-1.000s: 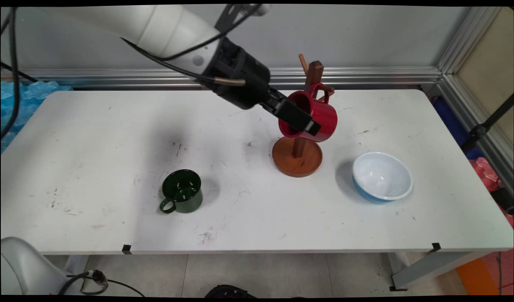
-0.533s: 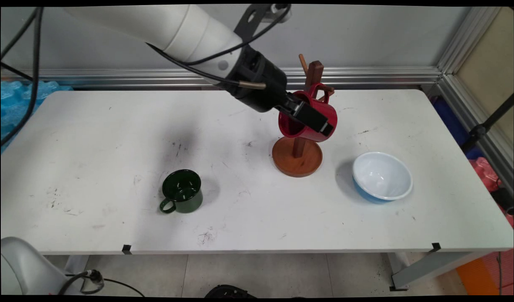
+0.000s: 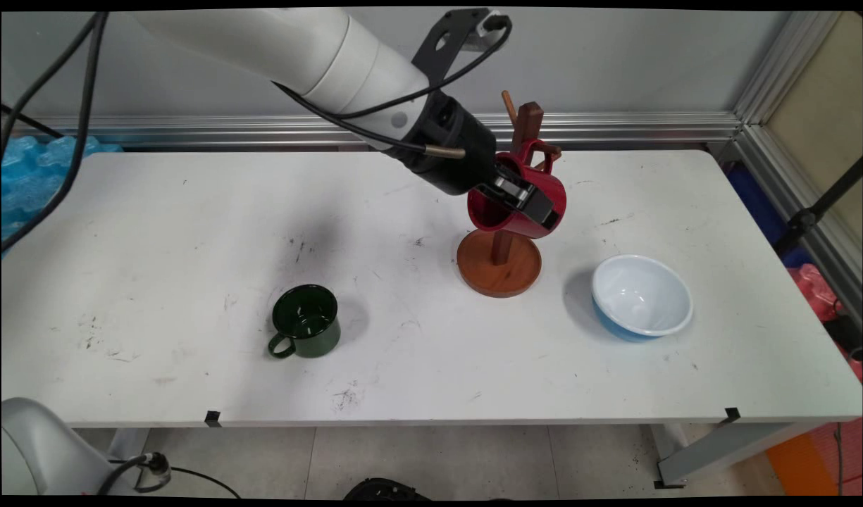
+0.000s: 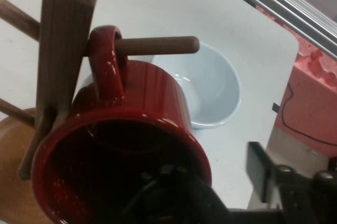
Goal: Pick up the red mug from the rack, then place the picked object on the table
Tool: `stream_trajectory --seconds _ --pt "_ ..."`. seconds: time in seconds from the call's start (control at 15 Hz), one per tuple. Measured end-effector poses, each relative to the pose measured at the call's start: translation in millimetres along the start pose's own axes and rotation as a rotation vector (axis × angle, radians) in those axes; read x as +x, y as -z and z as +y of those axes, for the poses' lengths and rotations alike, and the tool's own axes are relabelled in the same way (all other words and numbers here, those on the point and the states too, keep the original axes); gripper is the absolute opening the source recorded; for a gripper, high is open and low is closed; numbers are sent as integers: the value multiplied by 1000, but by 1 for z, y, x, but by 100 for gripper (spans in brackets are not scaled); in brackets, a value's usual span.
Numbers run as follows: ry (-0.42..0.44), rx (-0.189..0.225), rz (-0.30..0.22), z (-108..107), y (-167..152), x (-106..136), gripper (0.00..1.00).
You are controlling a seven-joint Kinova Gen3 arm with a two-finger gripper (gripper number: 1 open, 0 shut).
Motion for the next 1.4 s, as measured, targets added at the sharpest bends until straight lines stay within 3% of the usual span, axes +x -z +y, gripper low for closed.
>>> stream_trajectory --seconds 0.8,1.4 --pt "-11 21 -8 -4 -4 -4 0" --pt "-49 -5 14 1 15 1 0"
